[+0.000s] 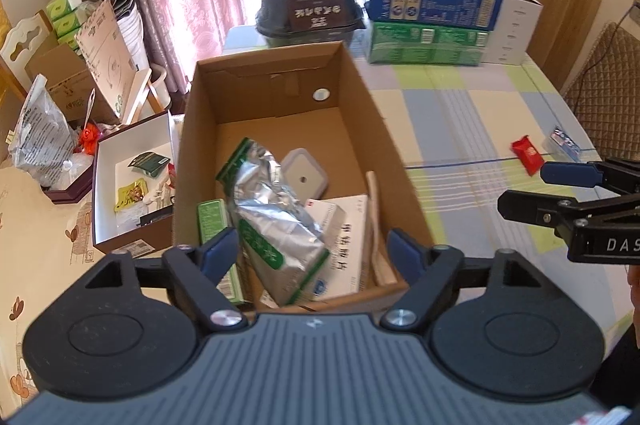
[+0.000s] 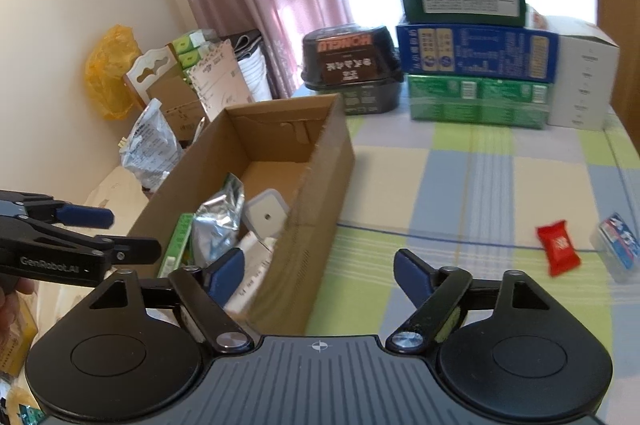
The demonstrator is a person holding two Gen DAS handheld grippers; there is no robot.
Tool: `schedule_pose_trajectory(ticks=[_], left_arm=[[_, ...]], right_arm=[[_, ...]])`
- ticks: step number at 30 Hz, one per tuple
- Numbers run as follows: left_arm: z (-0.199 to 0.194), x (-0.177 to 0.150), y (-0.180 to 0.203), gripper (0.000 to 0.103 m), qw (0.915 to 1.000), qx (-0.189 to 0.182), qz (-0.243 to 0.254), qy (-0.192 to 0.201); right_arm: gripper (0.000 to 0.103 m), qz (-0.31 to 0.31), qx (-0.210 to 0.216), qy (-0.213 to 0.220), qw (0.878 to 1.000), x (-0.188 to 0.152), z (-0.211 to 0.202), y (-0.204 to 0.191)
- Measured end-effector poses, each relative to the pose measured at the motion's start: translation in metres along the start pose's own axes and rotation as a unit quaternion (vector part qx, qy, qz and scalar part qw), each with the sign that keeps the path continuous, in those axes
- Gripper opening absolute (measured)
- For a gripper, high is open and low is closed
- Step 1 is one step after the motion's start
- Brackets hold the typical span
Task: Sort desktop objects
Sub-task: 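Move both tools back toward the red candy and clear plastic box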
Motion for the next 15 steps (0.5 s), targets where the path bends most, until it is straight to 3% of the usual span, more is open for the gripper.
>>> schedule_pose_trajectory(ticks=[15], left_arm=[[-0.033,-0.011,0.067,0.098,0.9994,-0.012,0.023,0.024]], right_arm=[[0.100,0.030,-0.031,0.015,0.999,-0.037,-0.068,0.065]])
Point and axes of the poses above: each gripper's, at about its wrist camera, not at the fingertips, and z roughly the way its jaws point, y to its right, x to its top, the point moved 10 cm from there along z, roughly the way its jaws point, and after that the axes turned 5 degrees about -y, right-handed, at the moved point
